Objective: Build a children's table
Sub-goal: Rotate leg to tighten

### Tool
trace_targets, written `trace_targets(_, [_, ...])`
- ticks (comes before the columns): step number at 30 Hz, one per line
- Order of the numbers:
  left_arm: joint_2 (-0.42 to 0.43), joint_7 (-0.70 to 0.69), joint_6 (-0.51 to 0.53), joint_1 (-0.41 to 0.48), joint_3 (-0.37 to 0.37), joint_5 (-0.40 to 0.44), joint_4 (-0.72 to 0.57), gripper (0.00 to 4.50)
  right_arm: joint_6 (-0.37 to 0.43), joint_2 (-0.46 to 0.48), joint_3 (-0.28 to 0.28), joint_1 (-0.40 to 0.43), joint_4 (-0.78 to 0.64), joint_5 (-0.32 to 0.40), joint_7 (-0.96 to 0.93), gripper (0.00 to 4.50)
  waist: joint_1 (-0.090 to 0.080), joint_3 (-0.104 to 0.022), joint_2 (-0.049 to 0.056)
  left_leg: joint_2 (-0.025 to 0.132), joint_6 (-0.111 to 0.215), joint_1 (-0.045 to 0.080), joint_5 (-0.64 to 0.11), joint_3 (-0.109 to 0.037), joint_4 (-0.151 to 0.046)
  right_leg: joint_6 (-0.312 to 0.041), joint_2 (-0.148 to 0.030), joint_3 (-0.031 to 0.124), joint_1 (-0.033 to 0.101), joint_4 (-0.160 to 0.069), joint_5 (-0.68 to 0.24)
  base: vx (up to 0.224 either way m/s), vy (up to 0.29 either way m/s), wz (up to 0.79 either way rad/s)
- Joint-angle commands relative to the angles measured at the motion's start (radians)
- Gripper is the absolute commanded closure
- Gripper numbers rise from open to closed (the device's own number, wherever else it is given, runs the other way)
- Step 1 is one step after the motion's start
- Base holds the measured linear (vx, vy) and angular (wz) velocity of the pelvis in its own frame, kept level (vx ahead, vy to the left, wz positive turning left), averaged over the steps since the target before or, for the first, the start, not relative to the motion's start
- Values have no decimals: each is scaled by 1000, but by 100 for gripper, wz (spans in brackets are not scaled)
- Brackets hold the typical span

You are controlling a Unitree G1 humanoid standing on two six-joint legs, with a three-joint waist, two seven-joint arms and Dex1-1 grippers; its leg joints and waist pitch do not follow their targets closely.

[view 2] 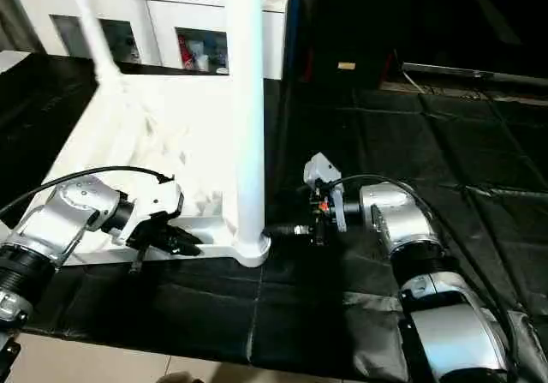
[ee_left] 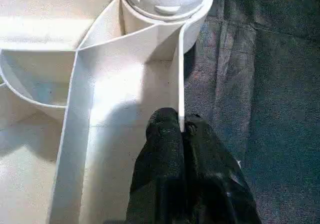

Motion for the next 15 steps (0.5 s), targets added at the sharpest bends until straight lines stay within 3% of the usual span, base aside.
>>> trace_targets(1, [-13, -39, -17, -6, -36, -4, -25, 450, 20, 6, -6, -27, -15, 42, 51, 59, -7, -71, -2, 40, 55, 13, -159, -8, -62, -197, -94, 61, 56, -70, -220, 0, 0, 0])
trace_targets(15, [-22, -23, -26, 1, -28, -1, -15, 450, 45, 42, 8, -25, -14, 62, 119, 173, -5, -72, -8, 41, 57, 13, -137, -7, -62, -190, -96, 61, 54, -67, -221, 0, 0, 0])
